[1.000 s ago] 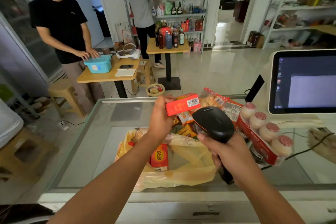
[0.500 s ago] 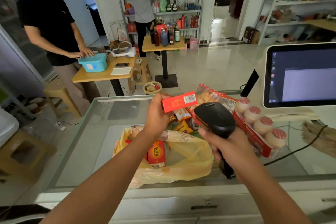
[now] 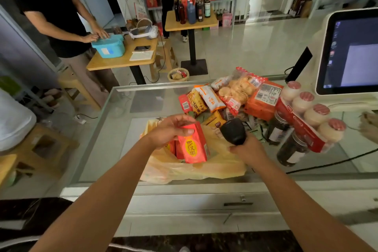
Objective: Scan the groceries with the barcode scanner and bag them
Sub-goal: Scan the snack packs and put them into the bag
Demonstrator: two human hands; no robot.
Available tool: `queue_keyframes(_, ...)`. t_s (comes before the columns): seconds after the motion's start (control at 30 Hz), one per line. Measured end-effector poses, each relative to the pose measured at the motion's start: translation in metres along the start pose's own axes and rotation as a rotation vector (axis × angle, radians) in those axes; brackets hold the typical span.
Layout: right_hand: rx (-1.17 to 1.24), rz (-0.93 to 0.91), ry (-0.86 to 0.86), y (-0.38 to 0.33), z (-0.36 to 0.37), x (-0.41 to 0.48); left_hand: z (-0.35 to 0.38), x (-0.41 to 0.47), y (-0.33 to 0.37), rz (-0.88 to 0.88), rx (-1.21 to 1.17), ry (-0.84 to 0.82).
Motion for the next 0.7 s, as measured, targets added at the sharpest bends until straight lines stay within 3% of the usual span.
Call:
queue_keyframes(0.07,0.012,0.003,0.057,0.004,-0.001,0.005,0.011,0.004,-0.009,-0.088,0.046,-0.108)
queue_keyframes(0.17,0.238,-0.049,0.251,-0.004,-0.021,0.003,0.023,0.014,-0.025,-0.219,0.152,-0.192)
queue_keyframes(0.27,0.334,-0.070,0.272,-0.011,-0.030,0.003,0.031,0.028,-0.043,-0.330,0.251,-0.279)
queue_keyframes(0.33,0.332,-0.068,0.238,-0.013,-0.031,0.002,0.033,0.041,-0.045,-0.317,0.259,-0.231)
queue_keyframes(0.43,0.327,-0.062,0.184,-0.006,-0.029,-0.003,0.031,0.057,-0.039,-0.199,0.247,-0.027)
queue_keyframes(0.5,0.321,-0.049,0.146,0.001,-0.022,-0.004,0.031,0.063,-0.037,-0.114,0.415,0.034)
queue_keyframes(0.63,0.284,-0.027,0.150,0.014,-0.010,-0.004,0.033,0.060,-0.052,0.073,1.030,0.057)
queue_keyframes(0.7,0.275,-0.013,0.153,0.018,-0.008,-0.003,0.028,0.056,-0.064,0.024,1.169,0.102)
Point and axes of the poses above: each hand's wrist, its own x-axis towards the middle knuckle, its own z-axis out of the palm, y = z × x, the point moved 7 cm from there along x, towards the middle knuckle, and after that the axes turned 4 degrees about y, right-handed, at the moved point
